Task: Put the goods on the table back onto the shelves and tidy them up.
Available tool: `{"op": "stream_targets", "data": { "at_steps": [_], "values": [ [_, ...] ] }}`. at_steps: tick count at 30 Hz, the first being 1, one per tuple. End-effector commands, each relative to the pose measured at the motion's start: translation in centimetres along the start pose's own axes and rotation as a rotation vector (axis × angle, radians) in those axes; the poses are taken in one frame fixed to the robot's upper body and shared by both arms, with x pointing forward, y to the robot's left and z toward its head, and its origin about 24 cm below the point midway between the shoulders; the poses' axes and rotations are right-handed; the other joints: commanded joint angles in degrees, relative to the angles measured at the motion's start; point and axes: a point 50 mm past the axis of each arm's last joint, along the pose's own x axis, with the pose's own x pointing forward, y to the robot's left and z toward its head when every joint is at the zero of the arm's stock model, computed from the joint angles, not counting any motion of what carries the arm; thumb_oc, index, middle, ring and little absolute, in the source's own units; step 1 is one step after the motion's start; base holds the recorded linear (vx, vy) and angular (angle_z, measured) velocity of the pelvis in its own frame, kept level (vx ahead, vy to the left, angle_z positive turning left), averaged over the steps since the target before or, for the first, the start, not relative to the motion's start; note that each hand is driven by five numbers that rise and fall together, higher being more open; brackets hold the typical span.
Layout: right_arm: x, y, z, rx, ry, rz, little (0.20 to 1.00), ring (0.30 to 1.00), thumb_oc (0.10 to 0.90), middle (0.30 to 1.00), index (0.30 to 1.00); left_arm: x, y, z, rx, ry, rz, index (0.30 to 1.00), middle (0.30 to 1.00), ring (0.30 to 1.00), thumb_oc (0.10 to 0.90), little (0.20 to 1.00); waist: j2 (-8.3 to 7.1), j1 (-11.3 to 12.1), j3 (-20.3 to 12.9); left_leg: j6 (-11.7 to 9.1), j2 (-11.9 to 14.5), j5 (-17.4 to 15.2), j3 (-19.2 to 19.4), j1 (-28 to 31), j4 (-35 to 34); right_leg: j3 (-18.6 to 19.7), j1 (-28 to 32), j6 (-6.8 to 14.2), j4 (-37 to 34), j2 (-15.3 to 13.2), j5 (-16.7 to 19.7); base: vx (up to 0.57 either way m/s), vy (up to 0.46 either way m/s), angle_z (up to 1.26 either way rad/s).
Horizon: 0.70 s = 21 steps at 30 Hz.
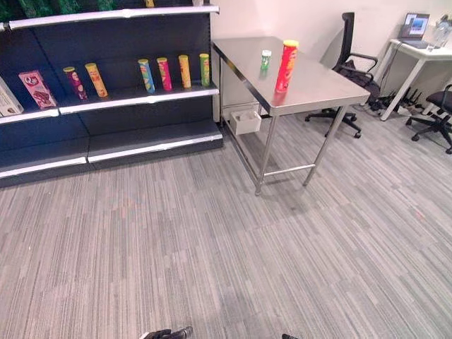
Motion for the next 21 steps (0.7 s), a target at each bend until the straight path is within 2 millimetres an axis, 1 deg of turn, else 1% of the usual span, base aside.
{"op": "stream_targets", "data": {
  "at_steps": [1,8,15,18,19,20,21],
  "values": [
    [0.1,-2.7,3.1,-0.024,-0.1,-0.067,0.9,0.9,0.8,0.9,0.9,0.3,0.9,3.1,0.026,-0.112,0.026,0.9,0.9,0.9,0.8,0.9,-0.15,-0.48,0.96,-4.25,3.56,-1.34,3.99,2.15,-0.88,-1.43,1.06,7.41,-4.73,-3.29,3.29,0.0,0.0,0.0],
    [0.2,-2.4,2.7,-0.039,-0.083,-0.067,0.9,0.9,0.8,0.9,0.9,0.4,0.7,2.3,-0.033,-0.075,0.039,0.9,0.9,0.9,0.8,0.9,-0.34,-0.28,0.76,-4.25,3.71,-1.35,3.94,2.29,-0.88,-1.67,1.05,7.27,-4.73,-3.13,3.18,0.0,-0.004,0.03],
    [0.1,-2.3,3.3,-0.061,-0.103,-0.06,0.9,0.9,0.8,0.9,0.9,0.4,0.9,2.3,-0.029,-0.074,0.044,0.9,0.9,0.9,0.8,0.9,-0.72,-0.21,0.85,-4.32,3.87,-1.4,4.01,2.56,-0.88,-1.35,1.15,7.09,-4.73,-2.71,2.93,0.02,-0.019,0.0],
    [0.1,-2.3,3.6,-0.062,-0.114,-0.061,0.9,0.9,0.8,0.9,0.9,0.4,1.0,2.5,-0.082,-0.076,0.056,0.9,0.9,0.9,0.8,0.9,-0.99,0.01,1.11,-4.4,4.05,-1.48,3.76,2.75,-0.71,-1.29,1.24,6.86,-4.73,-2.43,2.63,0.04,-0.049,0.0],
    [0.1,-2.3,3.7,-0.062,-0.117,-0.061,0.9,0.9,0.8,0.9,0.9,0.4,1.1,2.6,-0.104,-0.084,0.059,0.9,0.9,0.9,0.8,0.9,-1.09,0.06,1.3,-4.42,4.1,-1.6,3.63,2.61,-0.25,-1.26,1.23,6.8,-4.73,-2.38,2.59,0.04,-0.084,-0.02],
    [0.1,-2.3,4.0,-0.058,-0.125,-0.063,0.9,0.9,0.8,0.9,0.9,0.4,1.1,3.1,-0.127,-0.101,0.064,0.9,0.9,0.9,0.8,0.9,-1.47,0.17,1.89,-4.49,4.26,-2.31,3.19,1.44,2.04,-1.25,1.0,6.58,-4.73,-2.36,2.64,0.01,-0.121,-0.02],
    [0.1,-2.5,4.4,-0.062,-0.137,-0.067,0.9,0.9,0.8,0.9,0.9,0.4,1.3,3.8,-0.137,-0.125,0.069,0.9,0.9,0.9,0.8,0.9,-2.03,0.45,2.88,-4.57,4.4,-3.23,2.53,-0.94,6.03,-1.13,0.75,6.19,-4.73,-2.5,2.69,-0.02,-0.128,0.02]
  ]
}}
